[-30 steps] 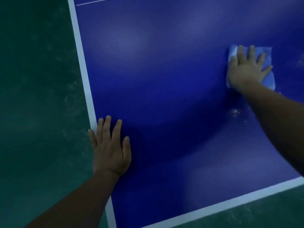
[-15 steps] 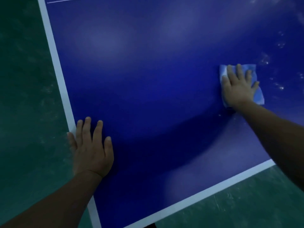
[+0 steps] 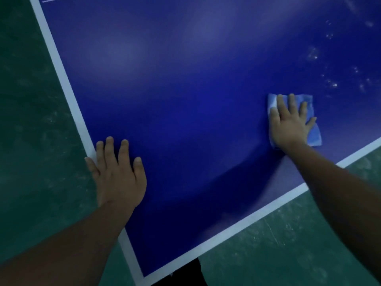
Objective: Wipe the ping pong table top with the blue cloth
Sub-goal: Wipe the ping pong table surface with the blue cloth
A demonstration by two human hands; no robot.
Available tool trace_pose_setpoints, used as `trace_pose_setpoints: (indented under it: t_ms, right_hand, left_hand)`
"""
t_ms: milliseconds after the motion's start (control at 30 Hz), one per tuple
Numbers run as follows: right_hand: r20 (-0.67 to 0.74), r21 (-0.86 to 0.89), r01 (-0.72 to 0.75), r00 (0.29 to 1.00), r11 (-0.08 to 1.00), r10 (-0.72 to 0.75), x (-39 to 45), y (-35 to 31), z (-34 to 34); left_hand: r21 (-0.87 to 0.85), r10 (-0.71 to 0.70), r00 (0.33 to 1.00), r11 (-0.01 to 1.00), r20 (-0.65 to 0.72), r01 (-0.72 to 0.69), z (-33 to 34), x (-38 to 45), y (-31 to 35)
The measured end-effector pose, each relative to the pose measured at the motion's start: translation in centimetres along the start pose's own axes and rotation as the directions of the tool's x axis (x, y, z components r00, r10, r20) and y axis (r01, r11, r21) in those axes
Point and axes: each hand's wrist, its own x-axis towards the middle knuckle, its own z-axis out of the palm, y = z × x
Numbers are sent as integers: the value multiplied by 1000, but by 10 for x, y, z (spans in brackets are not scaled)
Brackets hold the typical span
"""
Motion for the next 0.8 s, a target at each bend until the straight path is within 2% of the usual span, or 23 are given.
trace_pose_setpoints:
  t_ms: [33, 67, 100, 133, 200, 267, 300, 333, 367, 400, 433, 500, 533, 567, 600, 633, 667, 700, 733, 767, 800]
  right_hand:
    - [-14, -11, -13, 1000, 1000, 13, -19, -15, 8]
    - [-40, -47, 54, 998, 997, -56, -50, -32, 20]
    - [-55, -77, 184, 981, 980, -189, -91, -49, 33]
    - [-36, -90, 353, 933, 931, -357, -139, -64, 48]
    - [50, -86, 671, 741, 737, -669, -240, -74, 73]
    - [163, -49, 821, 568, 569, -806, -267, -58, 70]
    - [182, -83, 839, 544, 538, -819, -255, -46, 65]
    - [161, -145, 803, 596, 579, -786, -237, -34, 59]
    - [118, -172, 704, 709, 689, -695, -215, -23, 51]
    - [92, -170, 551, 834, 817, -544, -193, -12, 41]
    - [59, -147, 377, 926, 914, -373, -176, -6, 33]
    - [34, -35, 116, 993, 993, -114, -166, -19, 30]
    - [28, -40, 61, 998, 997, -60, -178, -38, 35]
    - [2, -85, 93, 996, 992, -93, -200, -59, 45]
    - [-23, -100, 229, 972, 968, -233, -230, -80, 56]
    - [0, -103, 432, 901, 896, -434, -268, -96, 70]
    - [63, -99, 626, 780, 774, -623, -310, -105, 82]
    - [129, -99, 747, 664, 657, -736, -342, -101, 88]
    - [180, -97, 809, 587, 580, -789, -353, -89, 87]
    - [212, -88, 834, 550, 545, -808, -339, -76, 78]
    - [212, -115, 830, 558, 546, -803, -314, -62, 69]
  left_hand:
    - [-2, -1, 1000, 1000, -2, 1, 0, 2, 1]
    - [-4, 4, 1000, 1000, -5, -4, 0, 2, 1]
    - [-3, 13, 1000, 1000, -8, -13, 0, 2, 0]
    - [-3, 22, 1000, 1000, -10, -22, 0, 1, 0]
    - [-7, 32, 999, 999, -18, -32, 0, 0, -2]
    - [7, 39, 999, 999, 6, -39, 0, 1, -3]
    - [12, 51, 998, 999, 21, -52, 0, 1, -5]
    - [-2, 70, 997, 998, 33, -70, -1, 0, -7]
    - [-36, 97, 994, 995, 40, -96, -3, 0, -10]
    - [-76, 135, 990, 988, 39, -132, -4, -3, -14]
    - [-106, 179, 984, 979, 28, -175, -5, -8, -18]
    - [-106, 249, 969, 963, 6, -247, -6, -22, -26]
    - [-79, 269, 963, 960, 9, -268, -5, -30, -28]
    - [-37, 285, 958, 958, 22, -284, -3, -38, -30]
    - [10, 296, 955, 955, 37, -296, 0, -43, -31]
    - [44, 301, 953, 952, 42, -303, 2, -46, -32]
    - [54, 301, 953, 952, 35, -303, 3, -46, -33]
    - [47, 302, 953, 952, 27, -303, 5, -45, -34]
    - [38, 305, 952, 951, 22, -306, 6, -44, -34]
    - [37, 310, 951, 950, 14, -310, 7, -43, -35]
    - [40, 313, 950, 949, 4, -313, 8, -43, -35]
